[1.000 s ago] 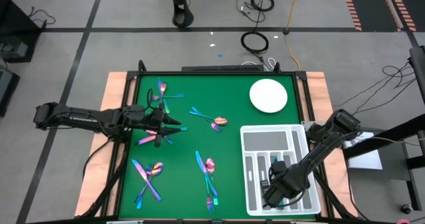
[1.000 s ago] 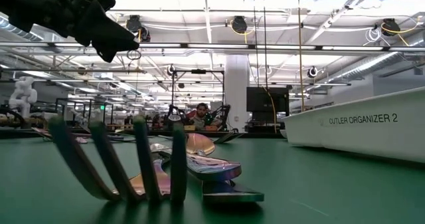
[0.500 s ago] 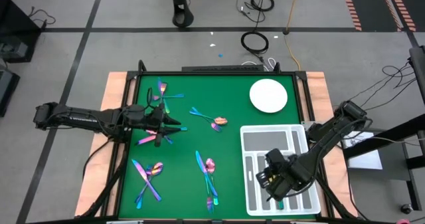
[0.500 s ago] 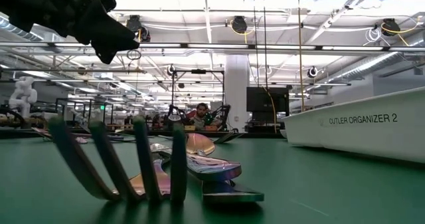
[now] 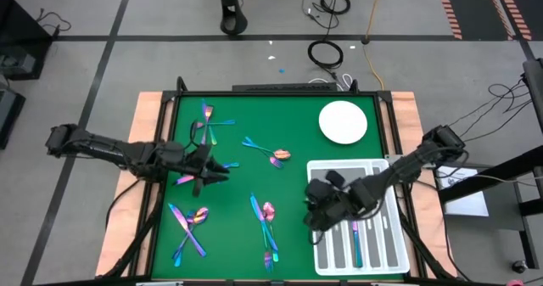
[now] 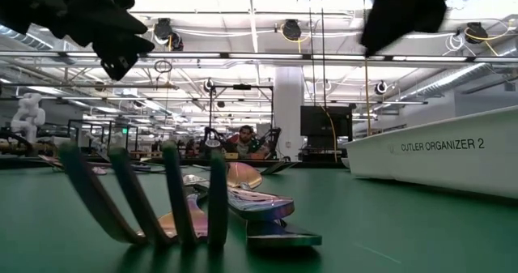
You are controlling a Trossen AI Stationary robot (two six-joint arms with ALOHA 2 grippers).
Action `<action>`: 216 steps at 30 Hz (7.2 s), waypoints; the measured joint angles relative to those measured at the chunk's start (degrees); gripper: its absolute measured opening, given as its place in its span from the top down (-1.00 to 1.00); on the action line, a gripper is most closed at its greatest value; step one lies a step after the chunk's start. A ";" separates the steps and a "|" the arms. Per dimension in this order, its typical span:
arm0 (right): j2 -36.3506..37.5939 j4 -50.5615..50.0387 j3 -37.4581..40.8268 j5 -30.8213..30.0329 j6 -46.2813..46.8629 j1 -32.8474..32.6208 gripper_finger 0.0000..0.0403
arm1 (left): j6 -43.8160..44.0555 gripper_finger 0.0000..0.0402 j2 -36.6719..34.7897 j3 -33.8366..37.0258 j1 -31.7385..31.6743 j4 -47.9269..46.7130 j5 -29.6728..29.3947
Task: Sort silverware
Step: Put the bottom right knife into the utensil organizer
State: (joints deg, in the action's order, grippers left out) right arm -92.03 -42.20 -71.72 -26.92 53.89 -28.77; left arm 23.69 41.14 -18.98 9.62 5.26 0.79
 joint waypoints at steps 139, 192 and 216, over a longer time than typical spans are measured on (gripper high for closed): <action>-46.34 -40.99 -62.64 5.85 16.62 4.89 0.99 | -4.62 0.38 7.22 -13.73 21.23 -23.89 -31.00; -11.35 -34.35 -3.76 21.30 77.05 -18.51 0.99 | -3.44 0.38 11.44 -13.70 21.21 -19.69 -29.98; -13.16 -34.37 -3.74 24.22 76.04 -18.11 0.77 | -4.66 0.38 11.41 -13.70 21.21 -19.03 -29.98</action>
State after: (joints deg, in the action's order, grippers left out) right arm -105.19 -76.58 -75.46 -2.70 129.93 -46.87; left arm 19.03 52.56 -32.69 30.83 -13.78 -29.19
